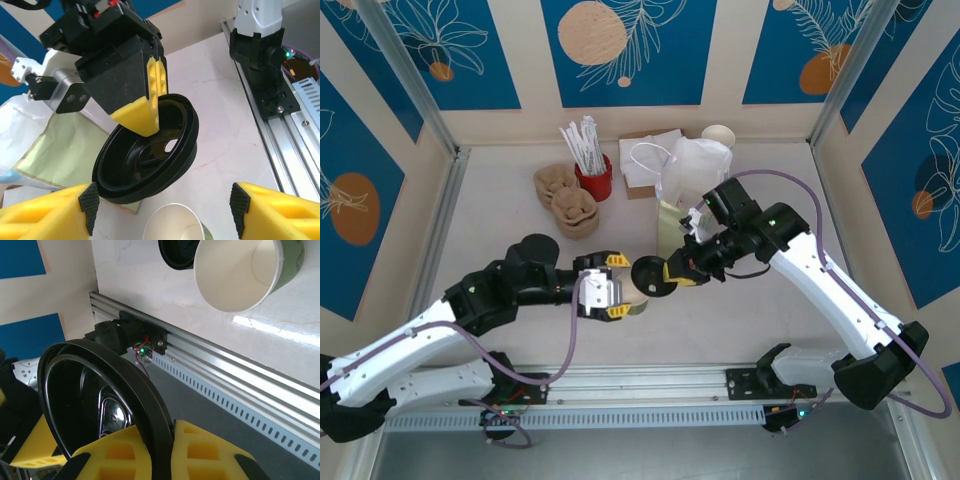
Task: Pack the takeout coffee
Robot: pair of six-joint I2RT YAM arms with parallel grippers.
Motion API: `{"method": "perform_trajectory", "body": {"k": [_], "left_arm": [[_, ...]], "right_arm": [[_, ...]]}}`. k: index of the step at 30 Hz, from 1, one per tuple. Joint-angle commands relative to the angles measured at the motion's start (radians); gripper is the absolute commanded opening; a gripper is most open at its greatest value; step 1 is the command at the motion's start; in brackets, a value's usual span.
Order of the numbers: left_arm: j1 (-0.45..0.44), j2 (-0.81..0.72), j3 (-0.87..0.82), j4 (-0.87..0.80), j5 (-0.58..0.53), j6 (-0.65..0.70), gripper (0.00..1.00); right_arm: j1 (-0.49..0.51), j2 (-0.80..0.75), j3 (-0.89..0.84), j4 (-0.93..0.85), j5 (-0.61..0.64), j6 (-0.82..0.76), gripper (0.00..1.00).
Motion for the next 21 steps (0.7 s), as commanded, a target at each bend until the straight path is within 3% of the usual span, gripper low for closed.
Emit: {"method": "perform_trajectory", "body": {"k": [1, 5, 14, 21], "left_arm": [[-0.028, 0.032, 0.01, 0.032, -0.062, 0.076, 0.66], [-0.04, 0.072, 0.032, 0.019, -0.093, 0.093, 0.53], [-0.056, 0.107, 0.045, 0.037, -0.078, 0.103, 0.37], [-0.082, 0.126, 0.046, 0.035, -0.088, 0.121, 0.38]], "right_arm": [[-0.006, -0.011, -0.022, -0.052, -0.066, -0.032, 0.05], [-0.006, -0.011, -0.031, -0.052, -0.072, -0.034, 0.05], [-0.01, -0.006, -0.05, -0.043, -0.076, -0.036, 0.05], [-0.012, -0.009, -0.07, -0.025, -0.094, -0.022, 0.06]]}}
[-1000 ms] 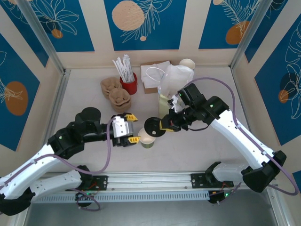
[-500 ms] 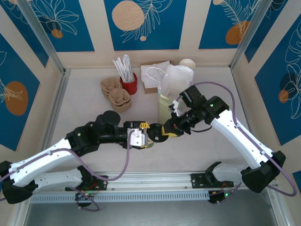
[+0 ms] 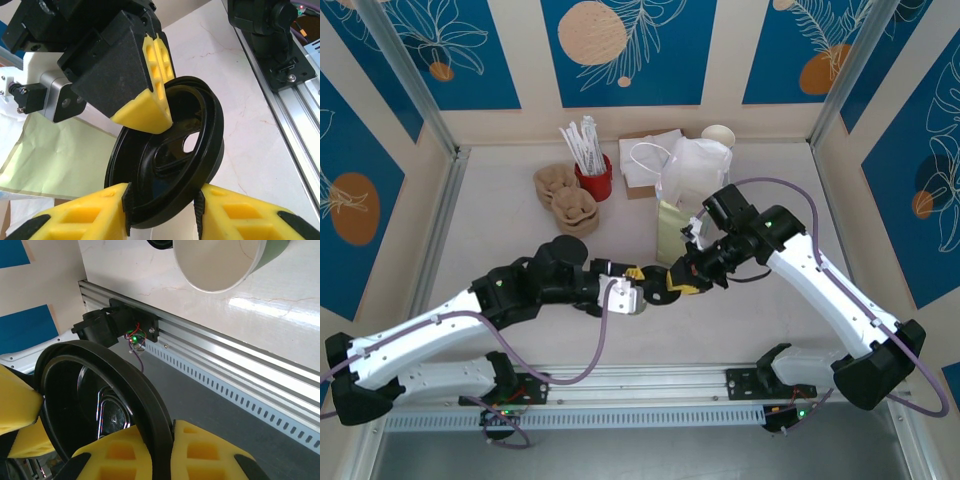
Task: Pack the takeout coffee
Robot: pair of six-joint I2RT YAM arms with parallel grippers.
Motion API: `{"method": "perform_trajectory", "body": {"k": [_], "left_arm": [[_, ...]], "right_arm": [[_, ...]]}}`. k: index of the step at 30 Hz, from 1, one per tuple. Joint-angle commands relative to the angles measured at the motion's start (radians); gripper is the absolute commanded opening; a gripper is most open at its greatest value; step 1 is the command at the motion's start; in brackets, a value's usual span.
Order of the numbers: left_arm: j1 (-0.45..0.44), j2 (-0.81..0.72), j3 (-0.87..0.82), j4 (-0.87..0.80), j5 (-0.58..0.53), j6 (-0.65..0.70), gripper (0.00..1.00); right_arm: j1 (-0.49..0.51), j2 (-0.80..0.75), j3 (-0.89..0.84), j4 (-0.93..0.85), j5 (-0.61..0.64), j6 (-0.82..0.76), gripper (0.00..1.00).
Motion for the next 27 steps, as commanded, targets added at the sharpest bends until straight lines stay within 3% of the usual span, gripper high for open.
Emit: {"method": "perform_trajectory", "body": {"k": [1, 10, 19, 21, 27], "left_arm": [[-0.026, 0.015, 0.032, 0.022, -0.007, 0.029, 0.38], [-0.05, 0.045, 0.055, -0.005, -0.074, 0.029, 0.26], [-0.05, 0.048, 0.047, 0.03, -0.11, -0.064, 0.18], [-0.05, 0.048, 0.052, 0.034, -0.129, -0.102, 0.13], [-0.048, 0.016, 0.014, 0.091, -0.128, -0.166, 0.12]], "right_arm": [[0.001, -0.009, -0.014, 0.012, -0.066, -0.001, 0.07], [-0.001, -0.016, -0.018, 0.023, -0.076, 0.005, 0.12], [-0.016, -0.053, -0.014, 0.044, -0.061, 0.018, 0.33], [-0.021, -0.065, -0.014, 0.052, -0.056, 0.022, 0.36], [-0.047, -0.103, -0.012, 0.055, -0.03, 0.028, 0.44]]}}
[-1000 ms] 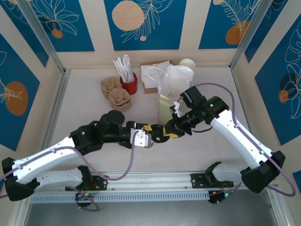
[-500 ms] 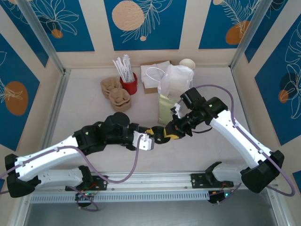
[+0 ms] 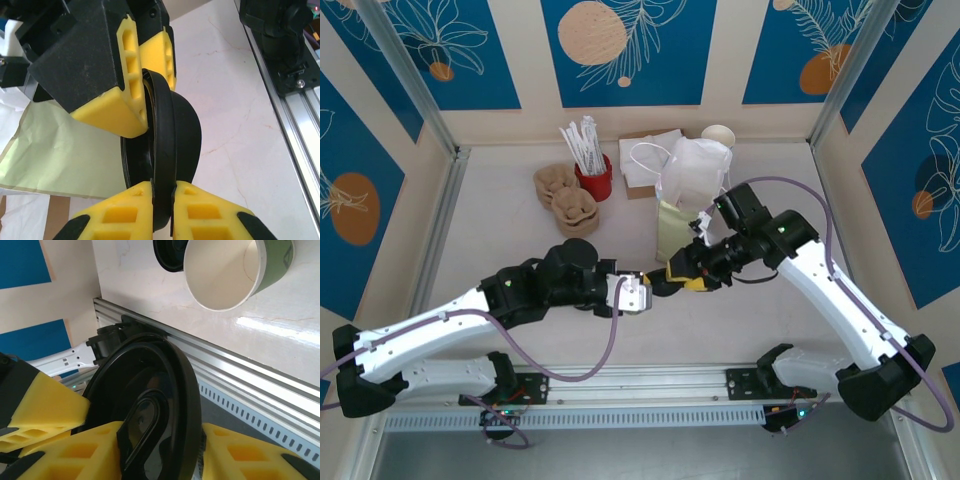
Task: Pack the takeout coffee
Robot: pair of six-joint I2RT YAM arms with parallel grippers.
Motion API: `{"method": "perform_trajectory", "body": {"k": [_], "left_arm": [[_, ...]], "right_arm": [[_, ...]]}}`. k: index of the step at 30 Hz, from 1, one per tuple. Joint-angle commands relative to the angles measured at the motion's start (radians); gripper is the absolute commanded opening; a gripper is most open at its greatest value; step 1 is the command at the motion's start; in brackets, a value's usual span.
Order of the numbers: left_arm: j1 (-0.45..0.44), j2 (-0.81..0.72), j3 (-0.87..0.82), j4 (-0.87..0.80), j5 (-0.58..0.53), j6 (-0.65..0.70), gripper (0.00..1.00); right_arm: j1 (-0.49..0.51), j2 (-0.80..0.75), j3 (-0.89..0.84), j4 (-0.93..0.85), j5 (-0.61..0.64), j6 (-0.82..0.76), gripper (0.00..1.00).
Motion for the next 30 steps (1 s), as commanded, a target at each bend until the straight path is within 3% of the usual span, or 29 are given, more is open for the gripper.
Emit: {"method": "perform_trajectory", "body": {"k": [1, 13, 20, 30], "left_arm": [[-0.005, -0.027, -0.014, 0.077, -0.041, -0.077, 0.12], [0.036, -0.08, -0.034, 0.054, -0.105, -0.304, 0.11], [0.131, -0.093, -0.021, -0.005, -0.024, -0.525, 0.06], [0.309, -0.127, 0.005, -0.12, 0.115, -0.788, 0.05]], "right_arm": [[-0.011, -0.04, 0.004, -0.002, -0.031, 0.001, 0.45], [-0.094, -0.177, -0.002, 0.001, 0.139, -0.03, 0.52], [-0.095, -0.31, -0.115, 0.148, 0.192, -0.035, 0.47], [-0.088, -0.418, -0.367, 0.403, 0.142, 0.105, 0.47]]}}
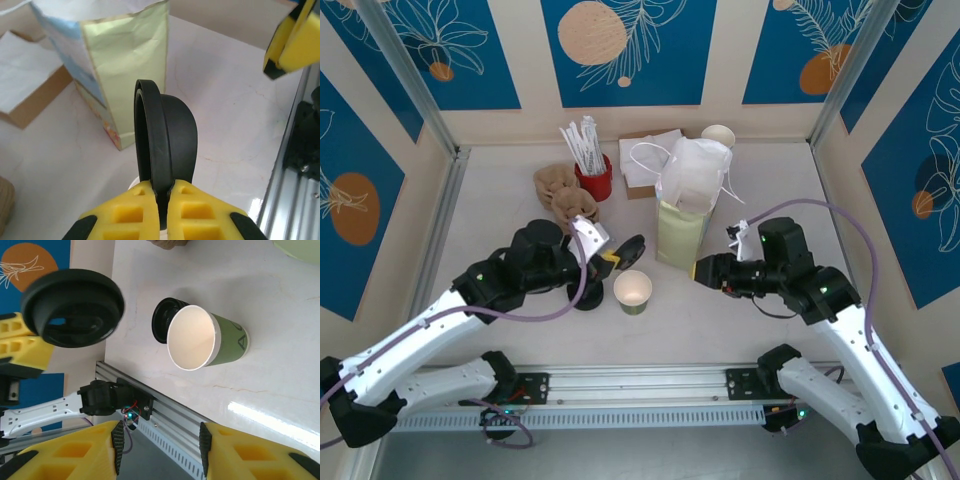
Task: Pack the takeout coffee
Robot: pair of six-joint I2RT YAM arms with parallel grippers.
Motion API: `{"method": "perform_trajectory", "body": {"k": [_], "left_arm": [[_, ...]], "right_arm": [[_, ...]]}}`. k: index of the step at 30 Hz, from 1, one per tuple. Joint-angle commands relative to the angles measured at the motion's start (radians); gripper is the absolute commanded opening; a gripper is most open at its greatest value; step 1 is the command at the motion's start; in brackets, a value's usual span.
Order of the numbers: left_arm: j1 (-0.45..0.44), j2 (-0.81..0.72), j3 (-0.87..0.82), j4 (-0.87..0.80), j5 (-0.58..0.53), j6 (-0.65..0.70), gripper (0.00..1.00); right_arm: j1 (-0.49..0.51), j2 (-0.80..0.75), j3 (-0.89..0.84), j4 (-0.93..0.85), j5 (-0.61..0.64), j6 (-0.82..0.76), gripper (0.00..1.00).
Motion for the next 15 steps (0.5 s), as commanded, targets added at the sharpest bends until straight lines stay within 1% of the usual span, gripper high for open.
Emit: {"method": "perform_trajectory", "body": {"k": [1, 4, 7, 11, 15], "left_arm": [[0.05, -0.025, 0.042, -0.056, 0.089, -0.146, 0.05], [0.101, -0.023, 0.041, -0.086, 0.12, -0.244, 0.05], [0.167, -0.012, 0.038, -0.112, 0.195, -0.336, 0.05], [0.228, -0.013, -0.004, -0.086, 0.299, -0.452, 0.06], [0.259, -0.007, -0.059, -0.024, 0.397, -0.526, 0.06]], "right_arm": [[0.005, -0.027, -0.067, 0.128, -0.033, 0.072, 0.47], [0.013, -0.04, -0.125, 0.176, -0.041, 0.118, 0.47], [0.019, -0.036, -0.167, 0.213, -0.06, 0.155, 0.48], [0.033, -0.037, -0.227, 0.264, -0.06, 0.196, 0.48], [0.058, -0.038, -0.288, 0.339, -0.049, 0.24, 0.48]]}}
